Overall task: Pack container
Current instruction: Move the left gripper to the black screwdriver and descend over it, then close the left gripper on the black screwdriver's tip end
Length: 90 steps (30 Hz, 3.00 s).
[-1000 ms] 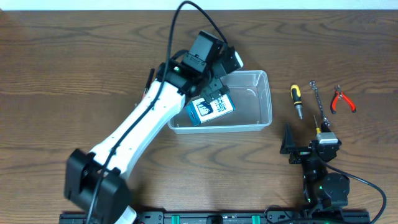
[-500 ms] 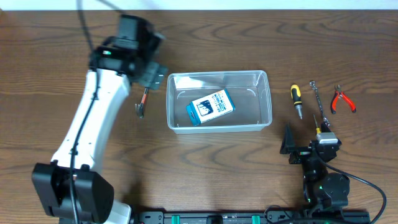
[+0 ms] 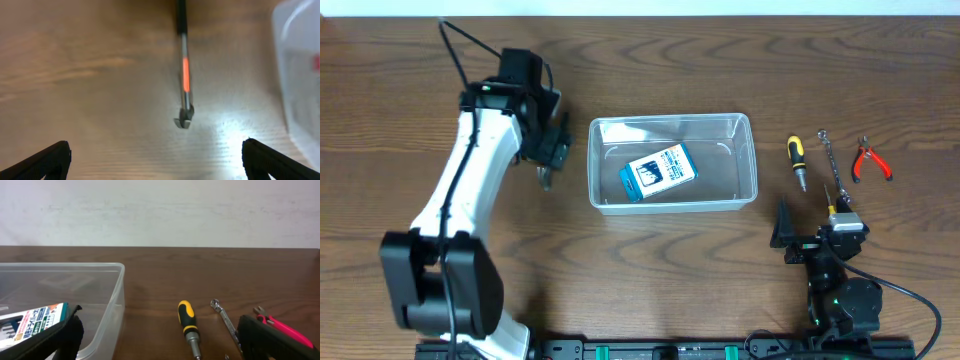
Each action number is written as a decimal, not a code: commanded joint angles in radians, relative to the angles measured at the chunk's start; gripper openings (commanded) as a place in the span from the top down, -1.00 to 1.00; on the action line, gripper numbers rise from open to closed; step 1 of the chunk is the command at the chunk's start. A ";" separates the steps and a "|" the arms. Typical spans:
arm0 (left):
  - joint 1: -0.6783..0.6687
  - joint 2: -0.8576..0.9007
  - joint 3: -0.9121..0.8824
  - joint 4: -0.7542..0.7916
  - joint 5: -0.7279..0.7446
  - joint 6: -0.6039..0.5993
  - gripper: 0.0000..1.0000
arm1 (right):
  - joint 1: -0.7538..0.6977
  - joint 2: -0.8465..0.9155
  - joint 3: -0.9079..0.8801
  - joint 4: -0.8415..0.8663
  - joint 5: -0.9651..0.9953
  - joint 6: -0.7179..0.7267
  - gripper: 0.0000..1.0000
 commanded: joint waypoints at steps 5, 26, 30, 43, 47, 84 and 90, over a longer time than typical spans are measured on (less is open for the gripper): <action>0.003 0.077 -0.057 -0.001 0.022 -0.017 -0.99 | -0.010 -0.006 -0.003 -0.002 0.003 -0.011 -0.98; 0.003 0.155 -0.069 0.089 0.137 -0.037 -0.50 | -0.010 -0.006 -0.003 -0.002 0.003 -0.011 -0.99; 0.004 0.177 -0.069 0.090 0.134 -0.040 -0.47 | -0.010 -0.006 -0.003 -0.002 0.003 -0.011 -0.98; 0.006 0.229 -0.075 0.086 0.134 -0.043 -0.25 | -0.010 -0.006 -0.003 -0.002 0.003 -0.011 -0.99; 0.024 0.230 -0.084 0.086 0.134 -0.043 -0.18 | -0.010 -0.006 -0.003 -0.002 0.003 -0.011 -0.98; 0.102 0.238 -0.085 0.075 0.206 -0.043 0.74 | -0.010 -0.006 -0.003 -0.002 0.003 -0.011 -0.98; 0.102 0.238 -0.085 0.061 0.207 -0.043 0.87 | -0.010 -0.006 -0.003 -0.002 0.003 -0.011 -0.99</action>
